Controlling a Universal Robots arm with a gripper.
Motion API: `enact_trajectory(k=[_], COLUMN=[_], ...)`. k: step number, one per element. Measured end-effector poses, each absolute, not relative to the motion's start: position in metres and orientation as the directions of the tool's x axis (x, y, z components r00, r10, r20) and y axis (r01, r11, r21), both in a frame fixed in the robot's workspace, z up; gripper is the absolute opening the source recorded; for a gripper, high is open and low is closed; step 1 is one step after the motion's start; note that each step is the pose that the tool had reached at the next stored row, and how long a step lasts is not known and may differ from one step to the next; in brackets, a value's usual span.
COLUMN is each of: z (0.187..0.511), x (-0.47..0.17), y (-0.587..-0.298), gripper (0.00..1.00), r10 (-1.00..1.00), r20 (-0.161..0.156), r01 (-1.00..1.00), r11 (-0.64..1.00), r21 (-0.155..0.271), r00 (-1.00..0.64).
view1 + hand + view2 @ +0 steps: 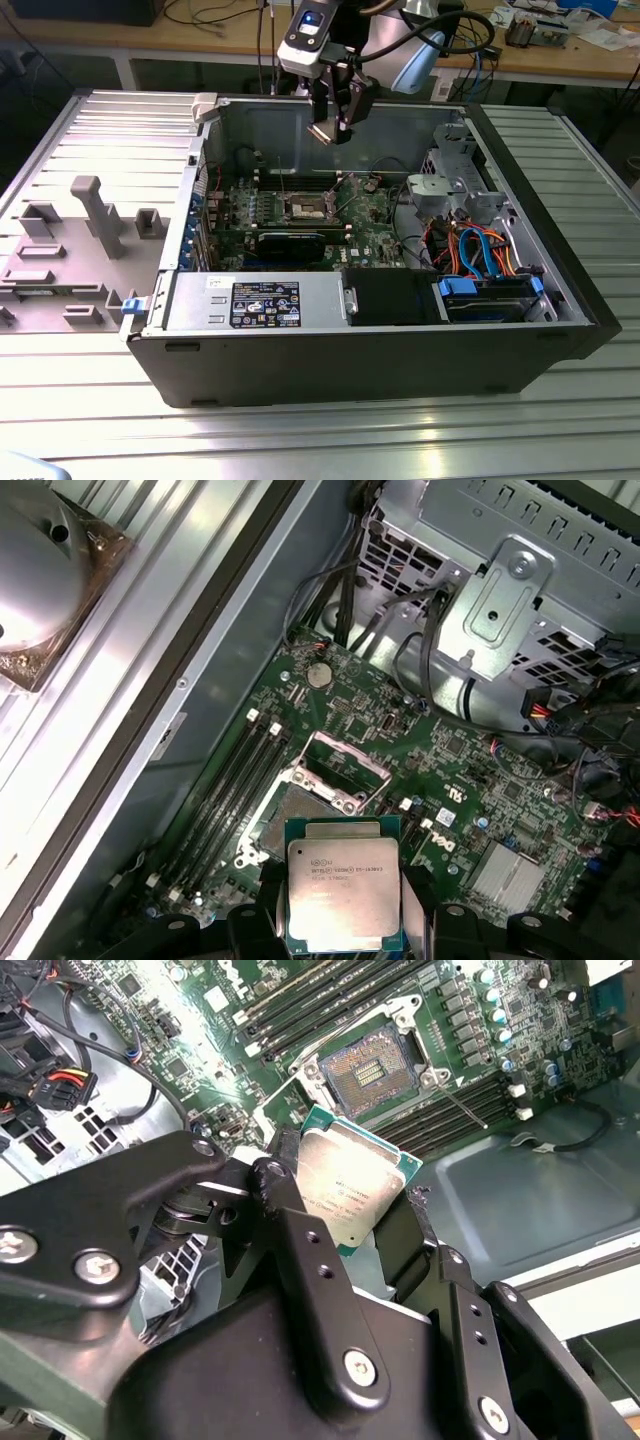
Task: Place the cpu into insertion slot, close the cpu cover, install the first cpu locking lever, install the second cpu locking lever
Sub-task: 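Place the cpu into insertion slot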
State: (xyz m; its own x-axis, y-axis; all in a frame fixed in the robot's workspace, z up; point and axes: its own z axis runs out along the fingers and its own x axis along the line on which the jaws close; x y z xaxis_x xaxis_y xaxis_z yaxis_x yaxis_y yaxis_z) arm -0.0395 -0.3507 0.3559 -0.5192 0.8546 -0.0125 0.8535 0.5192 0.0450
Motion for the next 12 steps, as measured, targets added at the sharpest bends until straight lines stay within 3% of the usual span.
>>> enact_trajectory(k=[12], z=[0.3559], x=[-0.0395], y=[-0.3507], gripper=[0.55], r10=[0.866], r20=[-0.012], r01=[0.865], r11=[0.501], r21=[0.045], r00=[-0.501])
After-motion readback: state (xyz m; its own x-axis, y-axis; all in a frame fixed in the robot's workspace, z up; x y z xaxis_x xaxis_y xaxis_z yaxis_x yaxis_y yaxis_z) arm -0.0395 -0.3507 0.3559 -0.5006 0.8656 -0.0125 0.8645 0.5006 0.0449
